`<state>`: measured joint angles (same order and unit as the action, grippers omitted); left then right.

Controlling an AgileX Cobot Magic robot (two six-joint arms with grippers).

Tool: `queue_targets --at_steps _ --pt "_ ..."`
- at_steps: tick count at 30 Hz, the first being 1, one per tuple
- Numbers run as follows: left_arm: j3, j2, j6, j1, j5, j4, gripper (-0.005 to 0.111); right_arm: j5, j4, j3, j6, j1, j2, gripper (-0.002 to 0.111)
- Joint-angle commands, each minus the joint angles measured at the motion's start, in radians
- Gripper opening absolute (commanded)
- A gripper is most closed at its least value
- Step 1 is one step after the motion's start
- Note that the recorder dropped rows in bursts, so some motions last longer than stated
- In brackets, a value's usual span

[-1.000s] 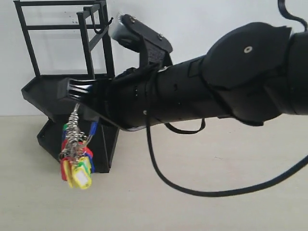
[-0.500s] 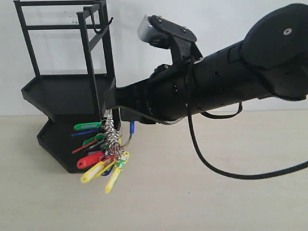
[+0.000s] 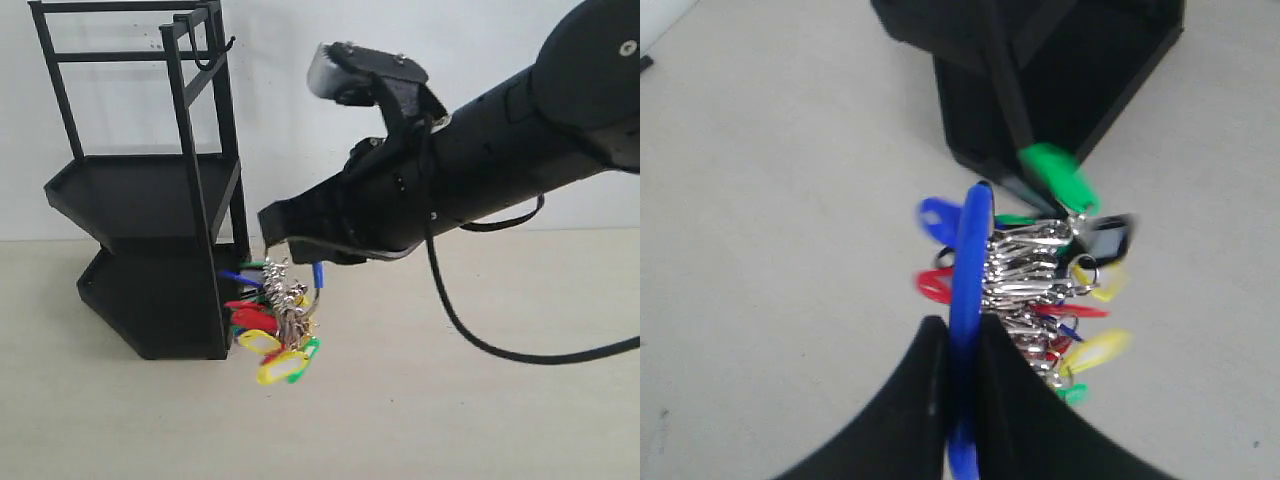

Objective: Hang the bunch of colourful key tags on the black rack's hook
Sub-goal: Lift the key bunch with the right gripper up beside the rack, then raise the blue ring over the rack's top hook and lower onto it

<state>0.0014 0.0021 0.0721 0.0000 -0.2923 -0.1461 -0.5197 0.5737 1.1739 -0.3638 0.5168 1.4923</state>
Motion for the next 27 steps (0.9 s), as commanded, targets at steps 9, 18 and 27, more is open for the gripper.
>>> queue_targets --at_steps 9,18,27 --pt "-0.001 -0.002 0.003 -0.001 0.008 0.005 0.004 0.082 -0.089 0.014 0.049 0.032 -0.022 0.000" --pt "-0.001 -0.002 0.003 -0.001 0.008 0.005 0.004 0.340 -0.089 0.018 0.035 0.052 -0.007 0.000" --pt "-0.001 -0.002 0.003 -0.001 0.008 0.005 0.004 0.394 -0.091 0.138 -0.012 0.050 0.091 0.000"
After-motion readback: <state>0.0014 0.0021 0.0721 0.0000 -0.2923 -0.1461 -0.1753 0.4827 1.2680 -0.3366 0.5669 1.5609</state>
